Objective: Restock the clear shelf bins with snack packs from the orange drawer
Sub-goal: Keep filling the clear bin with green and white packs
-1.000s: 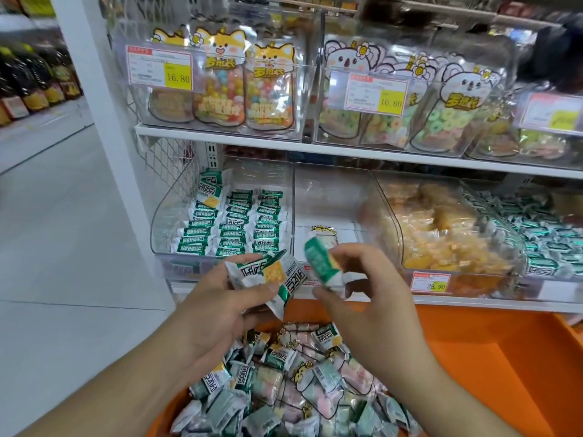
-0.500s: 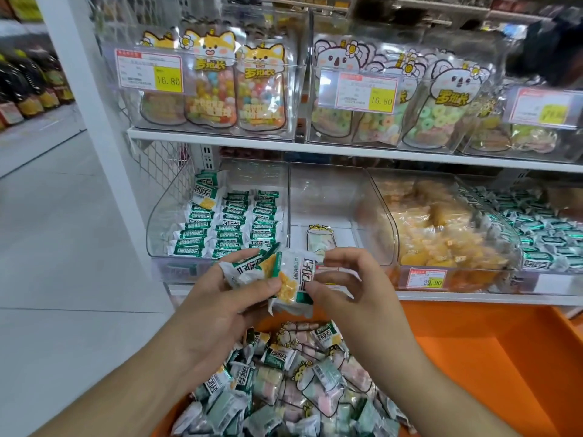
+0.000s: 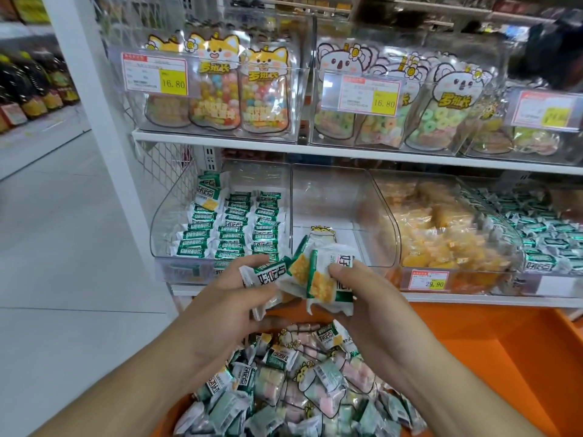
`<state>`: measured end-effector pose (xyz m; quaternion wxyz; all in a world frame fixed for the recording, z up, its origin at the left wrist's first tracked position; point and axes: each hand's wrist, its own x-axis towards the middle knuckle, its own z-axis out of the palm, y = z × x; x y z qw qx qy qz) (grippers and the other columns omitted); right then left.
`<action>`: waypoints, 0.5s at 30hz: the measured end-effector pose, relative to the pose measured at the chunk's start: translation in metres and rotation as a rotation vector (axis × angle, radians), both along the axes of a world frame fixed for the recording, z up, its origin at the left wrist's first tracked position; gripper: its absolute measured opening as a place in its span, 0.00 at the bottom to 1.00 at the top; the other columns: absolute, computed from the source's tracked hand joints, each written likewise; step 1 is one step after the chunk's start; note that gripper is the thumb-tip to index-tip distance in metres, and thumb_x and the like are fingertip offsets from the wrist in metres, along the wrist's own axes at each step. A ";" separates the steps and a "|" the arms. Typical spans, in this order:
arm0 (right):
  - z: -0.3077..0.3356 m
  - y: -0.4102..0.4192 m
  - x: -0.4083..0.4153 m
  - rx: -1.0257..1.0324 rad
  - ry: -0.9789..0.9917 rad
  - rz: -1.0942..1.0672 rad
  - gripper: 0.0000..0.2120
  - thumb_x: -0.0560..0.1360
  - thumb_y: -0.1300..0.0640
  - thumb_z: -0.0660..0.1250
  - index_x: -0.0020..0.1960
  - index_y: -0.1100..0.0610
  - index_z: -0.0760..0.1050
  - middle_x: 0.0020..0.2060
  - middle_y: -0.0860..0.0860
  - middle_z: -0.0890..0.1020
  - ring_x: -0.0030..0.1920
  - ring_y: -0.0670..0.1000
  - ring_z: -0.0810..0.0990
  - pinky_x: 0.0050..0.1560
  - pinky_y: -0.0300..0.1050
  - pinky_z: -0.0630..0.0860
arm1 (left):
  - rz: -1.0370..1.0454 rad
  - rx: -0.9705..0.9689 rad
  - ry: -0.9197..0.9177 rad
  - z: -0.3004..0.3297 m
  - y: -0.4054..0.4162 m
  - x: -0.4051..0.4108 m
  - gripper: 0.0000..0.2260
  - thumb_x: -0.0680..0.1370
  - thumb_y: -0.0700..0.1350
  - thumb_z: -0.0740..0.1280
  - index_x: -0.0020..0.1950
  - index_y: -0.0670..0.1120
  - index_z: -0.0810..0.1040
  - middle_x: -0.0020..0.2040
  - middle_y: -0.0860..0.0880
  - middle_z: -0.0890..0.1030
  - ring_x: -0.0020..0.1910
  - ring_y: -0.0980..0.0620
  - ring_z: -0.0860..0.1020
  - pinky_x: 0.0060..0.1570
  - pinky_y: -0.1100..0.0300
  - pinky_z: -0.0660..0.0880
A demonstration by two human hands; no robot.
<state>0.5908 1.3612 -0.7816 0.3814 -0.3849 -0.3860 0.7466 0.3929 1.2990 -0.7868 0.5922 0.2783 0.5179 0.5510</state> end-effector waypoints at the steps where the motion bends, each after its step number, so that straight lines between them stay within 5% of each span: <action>1: 0.001 0.003 0.002 -0.001 -0.001 -0.039 0.30 0.71 0.58 0.79 0.69 0.61 0.72 0.53 0.56 0.88 0.52 0.53 0.87 0.62 0.57 0.81 | 0.018 -0.019 0.035 0.000 0.000 -0.002 0.17 0.79 0.35 0.70 0.67 0.48 0.77 0.58 0.37 0.82 0.47 0.44 0.86 0.46 0.47 0.83; 3: 0.002 0.006 0.008 0.023 -0.010 -0.070 0.31 0.70 0.58 0.80 0.70 0.59 0.72 0.55 0.56 0.87 0.55 0.55 0.86 0.59 0.59 0.83 | 0.030 -0.047 0.096 0.001 0.001 -0.006 0.13 0.81 0.37 0.71 0.64 0.45 0.78 0.58 0.37 0.80 0.41 0.48 0.85 0.45 0.48 0.83; 6: 0.008 0.009 0.015 0.196 -0.162 0.064 0.17 0.74 0.55 0.75 0.59 0.63 0.79 0.46 0.56 0.86 0.48 0.55 0.85 0.46 0.48 0.82 | 0.020 -0.078 0.183 0.007 -0.001 -0.010 0.11 0.80 0.42 0.73 0.60 0.49 0.77 0.58 0.45 0.83 0.43 0.46 0.86 0.45 0.50 0.82; 10: 0.005 0.006 0.018 0.400 -0.446 0.242 0.17 0.76 0.40 0.75 0.54 0.53 0.84 0.51 0.53 0.85 0.58 0.55 0.83 0.66 0.53 0.75 | -0.080 -0.099 0.202 0.008 -0.003 -0.009 0.15 0.84 0.48 0.66 0.69 0.44 0.77 0.55 0.43 0.87 0.50 0.37 0.87 0.41 0.50 0.75; 13: 0.008 -0.001 0.011 0.517 -0.528 0.268 0.11 0.79 0.43 0.72 0.57 0.48 0.85 0.48 0.50 0.87 0.49 0.50 0.84 0.55 0.45 0.77 | -0.227 -0.111 0.169 0.009 -0.004 -0.005 0.23 0.83 0.60 0.60 0.63 0.44 0.83 0.52 0.40 0.87 0.47 0.41 0.85 0.43 0.51 0.73; 15: 0.008 -0.005 0.006 0.575 -0.562 0.239 0.11 0.78 0.43 0.73 0.58 0.45 0.83 0.49 0.46 0.87 0.51 0.48 0.85 0.56 0.48 0.80 | -0.277 -0.098 0.196 0.008 -0.005 -0.004 0.24 0.80 0.63 0.63 0.61 0.47 0.85 0.53 0.39 0.87 0.47 0.42 0.84 0.46 0.49 0.73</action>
